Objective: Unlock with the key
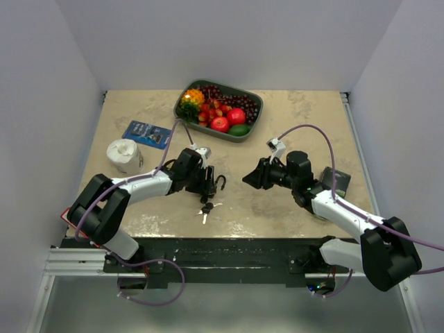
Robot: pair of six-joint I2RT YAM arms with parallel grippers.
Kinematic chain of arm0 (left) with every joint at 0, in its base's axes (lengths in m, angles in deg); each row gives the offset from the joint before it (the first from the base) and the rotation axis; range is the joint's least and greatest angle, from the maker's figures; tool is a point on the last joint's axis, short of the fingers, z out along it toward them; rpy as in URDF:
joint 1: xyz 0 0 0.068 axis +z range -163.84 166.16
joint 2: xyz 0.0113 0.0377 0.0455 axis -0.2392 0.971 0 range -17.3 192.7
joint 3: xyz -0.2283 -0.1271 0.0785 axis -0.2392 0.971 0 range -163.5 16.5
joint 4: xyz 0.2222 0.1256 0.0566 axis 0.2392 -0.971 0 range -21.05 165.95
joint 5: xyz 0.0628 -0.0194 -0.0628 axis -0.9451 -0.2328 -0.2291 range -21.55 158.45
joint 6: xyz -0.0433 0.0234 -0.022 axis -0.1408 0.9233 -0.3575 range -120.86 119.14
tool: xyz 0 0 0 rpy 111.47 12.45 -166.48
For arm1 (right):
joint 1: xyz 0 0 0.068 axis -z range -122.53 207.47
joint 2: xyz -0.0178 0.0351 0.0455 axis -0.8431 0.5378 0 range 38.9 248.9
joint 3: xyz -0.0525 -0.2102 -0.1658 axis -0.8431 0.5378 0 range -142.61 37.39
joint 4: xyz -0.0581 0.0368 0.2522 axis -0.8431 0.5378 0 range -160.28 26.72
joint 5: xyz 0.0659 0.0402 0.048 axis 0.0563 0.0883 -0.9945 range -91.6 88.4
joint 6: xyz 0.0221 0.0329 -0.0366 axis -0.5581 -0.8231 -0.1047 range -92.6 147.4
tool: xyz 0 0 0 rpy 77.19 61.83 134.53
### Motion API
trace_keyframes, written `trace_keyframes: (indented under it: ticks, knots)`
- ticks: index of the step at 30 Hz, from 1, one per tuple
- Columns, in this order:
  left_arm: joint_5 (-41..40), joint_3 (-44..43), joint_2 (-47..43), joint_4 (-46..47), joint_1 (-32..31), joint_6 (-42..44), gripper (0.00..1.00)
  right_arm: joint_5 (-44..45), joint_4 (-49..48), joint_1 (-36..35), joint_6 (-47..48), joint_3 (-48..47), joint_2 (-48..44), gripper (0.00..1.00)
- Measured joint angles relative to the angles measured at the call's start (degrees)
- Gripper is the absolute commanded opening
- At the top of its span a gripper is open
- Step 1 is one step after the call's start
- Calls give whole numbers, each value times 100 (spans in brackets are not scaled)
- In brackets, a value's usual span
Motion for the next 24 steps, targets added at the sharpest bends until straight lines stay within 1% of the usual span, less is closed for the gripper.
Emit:
trace_keyframes:
  ticks: [6, 12, 20, 24]
  knots:
    - [-424, -168, 146, -2, 20, -13, 0, 11, -42, 0, -2, 70, 2, 35]
    - [-1016, -417, 356, -85, 24, -146, 0, 13, -76, 0, -17, 101, 37, 37]
    - [-1600, -918, 789, -245, 26, -330, 0, 26, -87, 0, -15, 116, 44, 39]
    - [-1860, -1252, 1014, -494, 26, -442, 0, 37, -85, 0, -15, 181, 44, 39]
